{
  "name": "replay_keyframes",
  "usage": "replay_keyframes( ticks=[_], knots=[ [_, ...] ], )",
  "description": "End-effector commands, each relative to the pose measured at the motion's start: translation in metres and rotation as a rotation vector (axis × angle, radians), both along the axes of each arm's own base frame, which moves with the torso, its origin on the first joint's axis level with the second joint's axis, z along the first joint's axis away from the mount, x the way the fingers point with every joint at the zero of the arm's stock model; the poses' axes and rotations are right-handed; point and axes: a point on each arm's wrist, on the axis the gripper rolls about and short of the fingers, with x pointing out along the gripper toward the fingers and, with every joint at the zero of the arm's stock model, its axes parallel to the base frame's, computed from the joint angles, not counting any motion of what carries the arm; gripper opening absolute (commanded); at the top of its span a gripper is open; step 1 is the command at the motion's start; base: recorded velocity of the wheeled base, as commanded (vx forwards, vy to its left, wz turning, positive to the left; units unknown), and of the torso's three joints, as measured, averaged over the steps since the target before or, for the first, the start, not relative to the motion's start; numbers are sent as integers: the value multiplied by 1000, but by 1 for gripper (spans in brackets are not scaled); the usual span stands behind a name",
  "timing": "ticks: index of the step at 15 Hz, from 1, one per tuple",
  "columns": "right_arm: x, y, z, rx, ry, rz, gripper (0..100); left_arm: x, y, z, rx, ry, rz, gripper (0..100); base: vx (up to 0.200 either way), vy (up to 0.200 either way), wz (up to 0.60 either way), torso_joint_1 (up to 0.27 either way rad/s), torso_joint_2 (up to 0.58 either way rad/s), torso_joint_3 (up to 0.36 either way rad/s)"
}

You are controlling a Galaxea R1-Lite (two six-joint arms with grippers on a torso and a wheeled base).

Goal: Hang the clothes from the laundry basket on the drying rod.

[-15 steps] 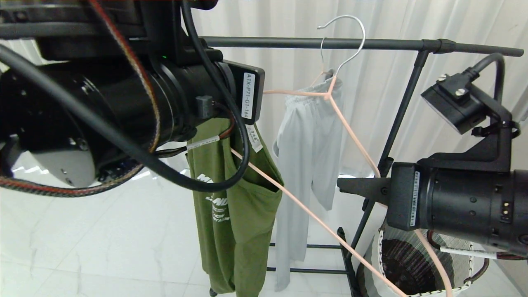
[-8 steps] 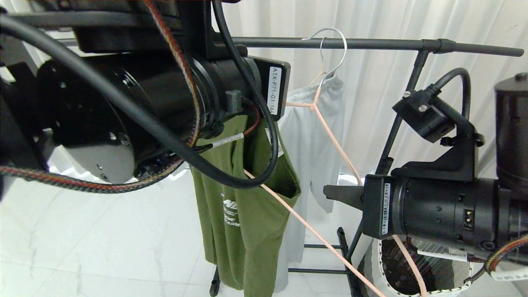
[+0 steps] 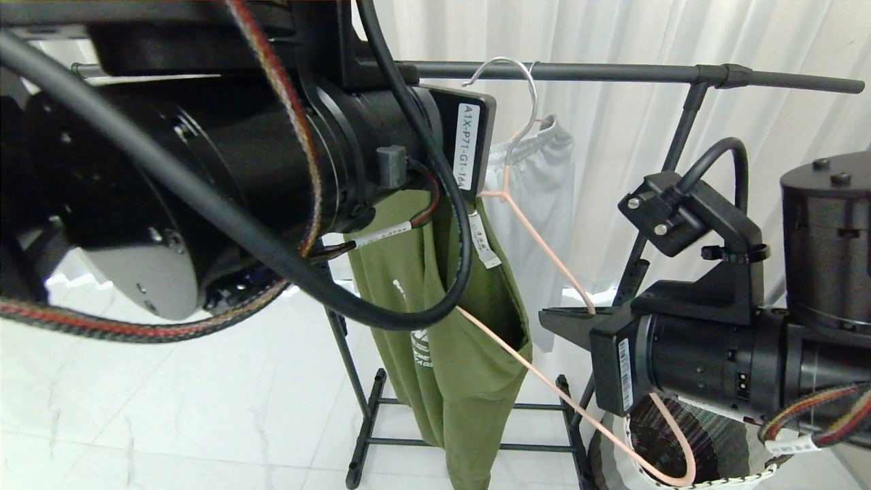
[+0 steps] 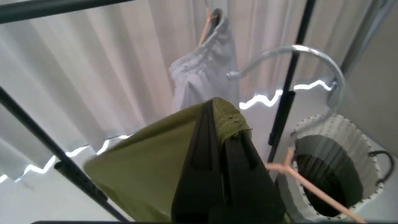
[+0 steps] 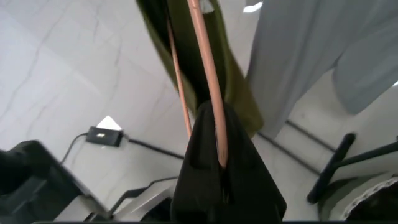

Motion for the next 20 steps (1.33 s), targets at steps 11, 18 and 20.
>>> replay_keyframes(
  ticks=[11,18,20],
  knots=[
    [25,-12,6,31,-167,-72,0,-17,-8,-3,10,5,-66,0,0,0,0,0,0,0],
    [32,-15,13,76,-197,-105,0,-35,4,-20,59,36,-99,0,0,0,0,0,0,0],
    [34,-12,13,90,-207,-106,0,-34,3,-23,67,40,-101,0,0,0,0,0,0,0]
  ],
)
